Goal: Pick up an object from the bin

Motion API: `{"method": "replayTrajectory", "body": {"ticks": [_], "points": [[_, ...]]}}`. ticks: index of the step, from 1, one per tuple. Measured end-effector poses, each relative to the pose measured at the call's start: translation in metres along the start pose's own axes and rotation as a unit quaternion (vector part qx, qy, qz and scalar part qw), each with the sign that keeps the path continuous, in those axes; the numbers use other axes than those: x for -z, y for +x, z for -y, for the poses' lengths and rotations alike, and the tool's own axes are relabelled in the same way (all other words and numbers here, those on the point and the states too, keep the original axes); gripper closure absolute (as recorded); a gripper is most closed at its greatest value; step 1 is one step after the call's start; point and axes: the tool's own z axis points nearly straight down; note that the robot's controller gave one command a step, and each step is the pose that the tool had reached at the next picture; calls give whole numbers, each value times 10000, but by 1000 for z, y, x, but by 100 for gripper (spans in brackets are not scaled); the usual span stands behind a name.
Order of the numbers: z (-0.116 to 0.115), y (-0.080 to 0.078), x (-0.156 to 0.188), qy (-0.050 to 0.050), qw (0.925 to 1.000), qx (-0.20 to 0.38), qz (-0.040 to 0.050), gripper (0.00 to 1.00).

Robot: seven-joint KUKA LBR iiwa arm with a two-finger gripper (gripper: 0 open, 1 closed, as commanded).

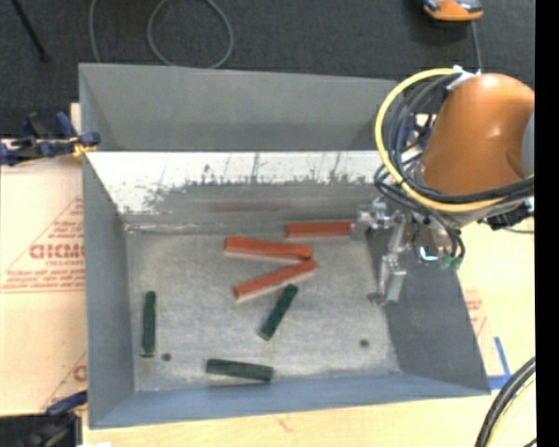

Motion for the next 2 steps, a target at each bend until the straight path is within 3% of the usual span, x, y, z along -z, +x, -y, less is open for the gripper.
{"method": "replayTrajectory", "body": {"ticks": [1,2], "points": [[63,1,-124,-8,9984,560,-39,0],[47,-5,-69,-1,9882,1530,23,0]]}}
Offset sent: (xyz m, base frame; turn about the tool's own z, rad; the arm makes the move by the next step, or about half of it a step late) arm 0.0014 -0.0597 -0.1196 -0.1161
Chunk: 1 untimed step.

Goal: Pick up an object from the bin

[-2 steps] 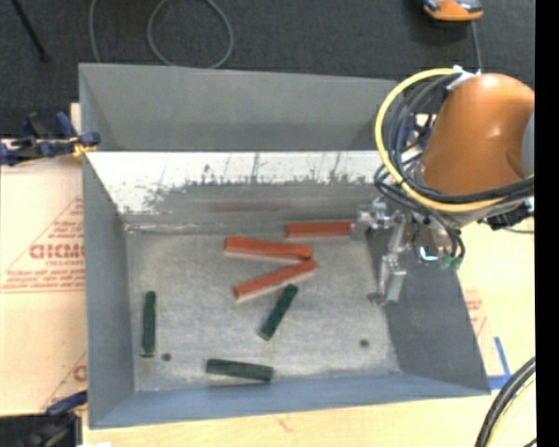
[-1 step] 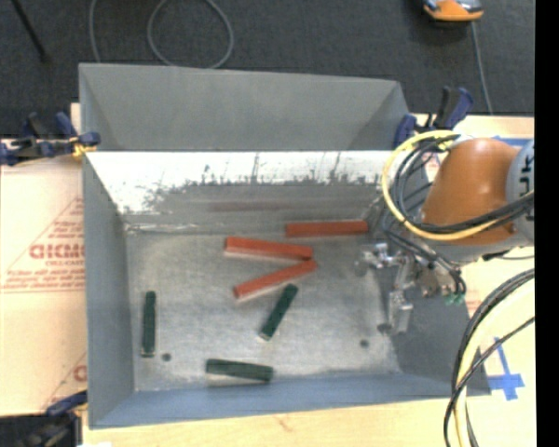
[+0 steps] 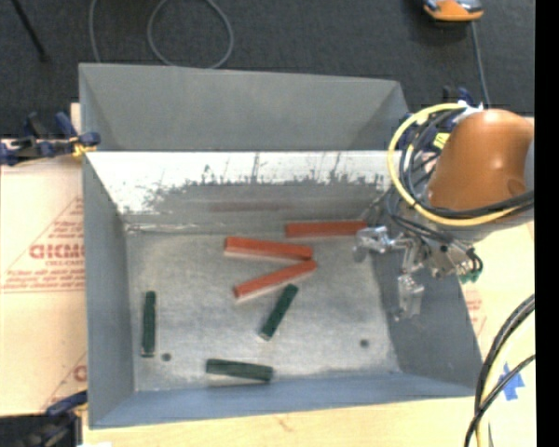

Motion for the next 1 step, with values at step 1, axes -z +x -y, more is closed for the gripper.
{"method": "replayTrajectory", "body": {"ticks": [1], "points": [[-119,-6,-89,-37,9996,293,-23,0]]}}
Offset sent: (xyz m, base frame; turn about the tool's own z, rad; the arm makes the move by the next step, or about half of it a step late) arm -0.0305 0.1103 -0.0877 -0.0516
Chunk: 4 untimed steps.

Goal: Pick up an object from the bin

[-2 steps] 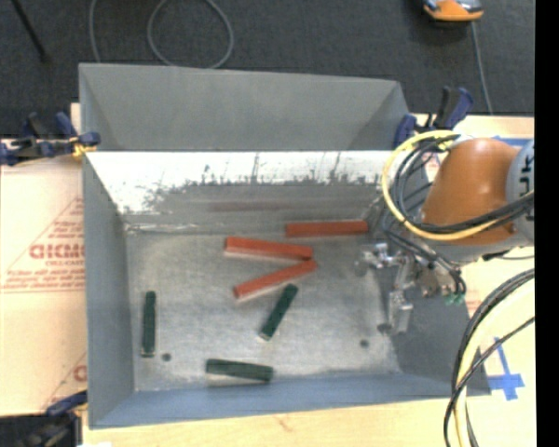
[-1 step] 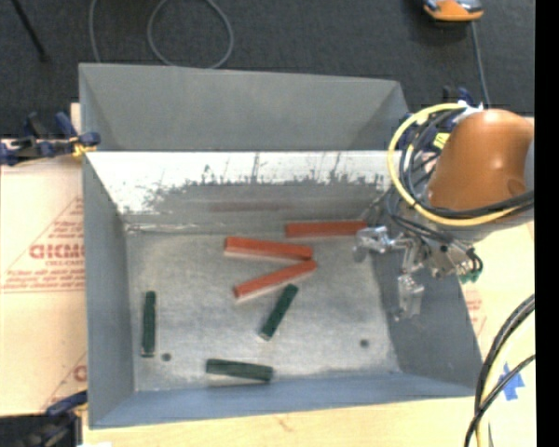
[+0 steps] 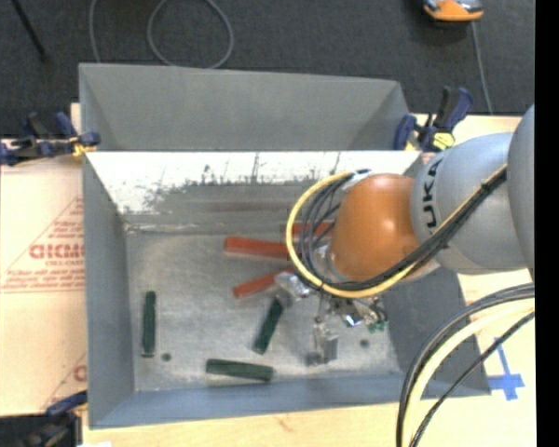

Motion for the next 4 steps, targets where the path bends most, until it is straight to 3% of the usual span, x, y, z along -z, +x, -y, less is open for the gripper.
{"method": "replayTrajectory", "body": {"ticks": [1,2,3,4], "points": [[-80,-35,56,13,9910,1338,18,0],[-36,-28,-4,14,9846,1750,-24,0],[-37,-29,-1,19,9844,1760,-2,100],[-126,-50,111,16,9798,1999,37,100]]}}
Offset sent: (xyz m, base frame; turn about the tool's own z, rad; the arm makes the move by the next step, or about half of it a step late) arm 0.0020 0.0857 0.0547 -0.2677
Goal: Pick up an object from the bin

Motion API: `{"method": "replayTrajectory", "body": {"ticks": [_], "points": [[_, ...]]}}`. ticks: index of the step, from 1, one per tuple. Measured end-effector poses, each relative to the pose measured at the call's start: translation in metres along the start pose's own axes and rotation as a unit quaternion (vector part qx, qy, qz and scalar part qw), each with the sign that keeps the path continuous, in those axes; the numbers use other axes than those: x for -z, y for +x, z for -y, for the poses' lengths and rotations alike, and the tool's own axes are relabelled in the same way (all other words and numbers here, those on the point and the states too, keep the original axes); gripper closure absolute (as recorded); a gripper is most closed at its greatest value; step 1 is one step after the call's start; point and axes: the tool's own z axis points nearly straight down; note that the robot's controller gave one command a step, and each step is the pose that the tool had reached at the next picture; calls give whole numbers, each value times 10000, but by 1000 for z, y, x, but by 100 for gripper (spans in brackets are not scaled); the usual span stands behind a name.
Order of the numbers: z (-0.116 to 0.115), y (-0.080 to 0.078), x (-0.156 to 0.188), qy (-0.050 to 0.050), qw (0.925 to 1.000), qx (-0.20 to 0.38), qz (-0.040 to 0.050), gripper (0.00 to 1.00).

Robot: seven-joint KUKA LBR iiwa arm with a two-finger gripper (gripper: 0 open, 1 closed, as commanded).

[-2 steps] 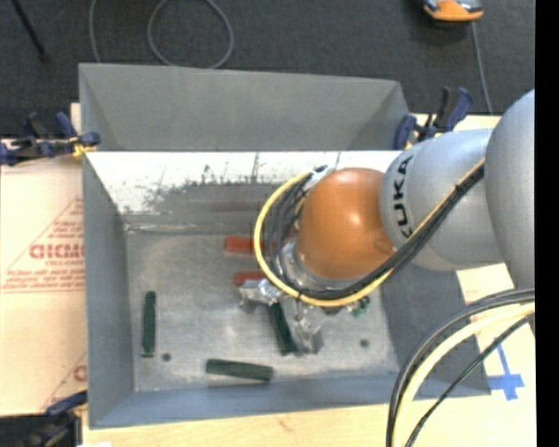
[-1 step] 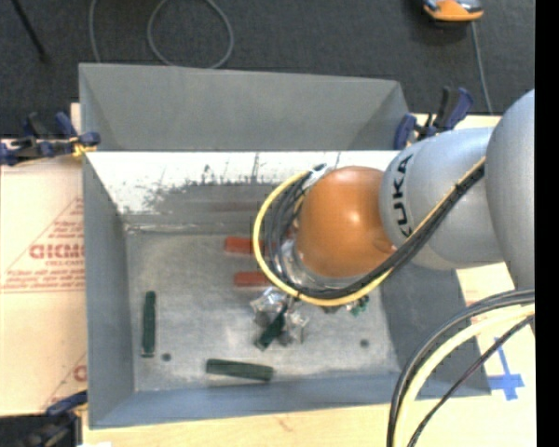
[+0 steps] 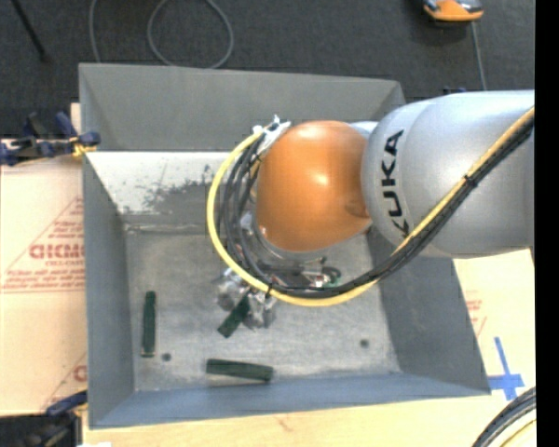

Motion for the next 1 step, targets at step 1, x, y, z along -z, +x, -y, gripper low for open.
{"method": "replayTrajectory", "body": {"ticks": [1], "points": [[39,15,126,23,9988,488,-6,100]]}}
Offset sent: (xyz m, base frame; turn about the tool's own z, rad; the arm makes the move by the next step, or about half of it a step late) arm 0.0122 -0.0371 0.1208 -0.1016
